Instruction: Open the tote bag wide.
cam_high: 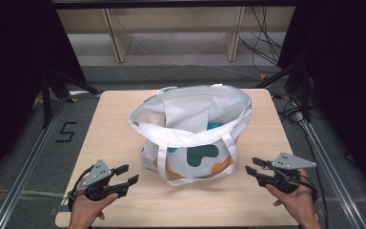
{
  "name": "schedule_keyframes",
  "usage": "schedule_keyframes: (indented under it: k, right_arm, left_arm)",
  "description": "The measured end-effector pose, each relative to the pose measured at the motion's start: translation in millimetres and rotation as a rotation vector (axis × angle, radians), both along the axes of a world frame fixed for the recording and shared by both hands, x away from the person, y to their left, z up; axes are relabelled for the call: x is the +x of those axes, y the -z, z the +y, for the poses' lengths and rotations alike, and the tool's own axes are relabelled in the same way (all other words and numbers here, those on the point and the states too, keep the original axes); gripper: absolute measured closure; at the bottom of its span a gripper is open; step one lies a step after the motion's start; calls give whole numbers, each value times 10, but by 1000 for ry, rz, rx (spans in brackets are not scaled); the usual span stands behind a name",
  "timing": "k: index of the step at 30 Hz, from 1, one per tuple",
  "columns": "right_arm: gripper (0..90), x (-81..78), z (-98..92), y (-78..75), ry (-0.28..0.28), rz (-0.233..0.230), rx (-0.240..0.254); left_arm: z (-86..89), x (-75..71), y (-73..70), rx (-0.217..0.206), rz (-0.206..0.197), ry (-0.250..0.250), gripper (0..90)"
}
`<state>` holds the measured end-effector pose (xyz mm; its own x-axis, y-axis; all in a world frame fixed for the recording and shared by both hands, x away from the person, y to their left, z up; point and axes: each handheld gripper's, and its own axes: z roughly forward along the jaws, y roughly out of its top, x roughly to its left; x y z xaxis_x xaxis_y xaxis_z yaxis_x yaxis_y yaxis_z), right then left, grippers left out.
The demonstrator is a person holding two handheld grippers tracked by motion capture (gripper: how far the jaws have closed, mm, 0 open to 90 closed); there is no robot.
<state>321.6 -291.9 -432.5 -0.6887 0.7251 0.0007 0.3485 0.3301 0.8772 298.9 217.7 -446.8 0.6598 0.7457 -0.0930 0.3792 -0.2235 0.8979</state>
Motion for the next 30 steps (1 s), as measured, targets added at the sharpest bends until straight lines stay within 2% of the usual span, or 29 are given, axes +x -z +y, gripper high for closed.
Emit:
schedule_keyframes:
  k: [1, 2, 3, 4, 5, 6, 7, 8, 9, 10, 12, 13, 15, 19, 20, 22, 23, 24, 26, 29, 30]
  right_arm:
    - [659, 3, 18, -61, -10, 7, 4]
    - [659, 3, 18, -61, -10, 7, 4]
    - [729, 36, 56, -181, -34, -30, -3]
    - [754, 65, 76, -240, -44, -64, -6]
    - [782, 73, 100, -303, -42, -73, -6]
    - [782, 73, 100, -303, -42, -73, -6]
    - [843, 138, 125, -427, -66, -114, -18]
    - [859, 166, 145, -487, -64, -142, -15]
    - [859, 166, 145, -487, -64, -142, -15]
    - [875, 198, 168, -544, -69, -155, -6]
    - [900, 303, 201, -732, -72, -187, 6]
    - [900, 303, 201, -732, -72, -187, 6]
    - [900, 386, 226, -860, -67, -210, 9]
    - [900, 507, 288, -1019, -58, -214, -6]
    - [900, 575, 303, -1088, -63, -214, -15]
    - [900, 635, 313, -1142, -64, -207, -19]
    - [900, 664, 322, -1161, -49, -222, -18]
    - [900, 664, 322, -1161, -49, -222, -18]
    - [900, 729, 325, -1214, -67, -219, -27]
    - [900, 833, 346, -1266, -38, -217, -19]
    - [900, 887, 352, -1276, -36, -231, -24]
  left_arm:
    - [-7, 4, -92, 4, -13, 6, 535]
    - [-7, 4, -92, 4, -13, 6, 566]
    - [-20, 16, -178, 3, -35, 36, 661]
    - [-20, 16, -178, 3, -35, 36, 725]
    - [-34, 33, -254, -5, -56, 47, 772]
    - [-34, 33, -254, -5, -56, 47, 809]
    - [-52, 74, -349, -35, -59, 60, 834]
    - [-63, 93, -386, -40, -62, 53, 853]
    - [-63, 93, -386, -40, -62, 53, 865]
    - [-68, 136, -433, -31, -75, 67, 865]
    - [-87, 211, -546, -41, -71, 58, 888]
    - [-87, 211, -546, -41, -71, 58, 891]
    - [-100, 276, -638, -51, -82, 61, 891]
    - [-126, 427, -814, -39, -91, 69, 892]
    - [-139, 509, -887, -55, -77, 72, 888]
    - [-148, 548, -925, -55, -74, 69, 885]
    - [-181, 620, -999, -47, -78, 71, 885]
    - [-181, 620, -999, -47, -78, 71, 888]
    - [-228, 688, -1062, -35, -92, 68, 889]
    - [-279, 824, -1148, -13, -99, 56, 890]
    - [-286, 880, -1169, -3, -105, 46, 888]
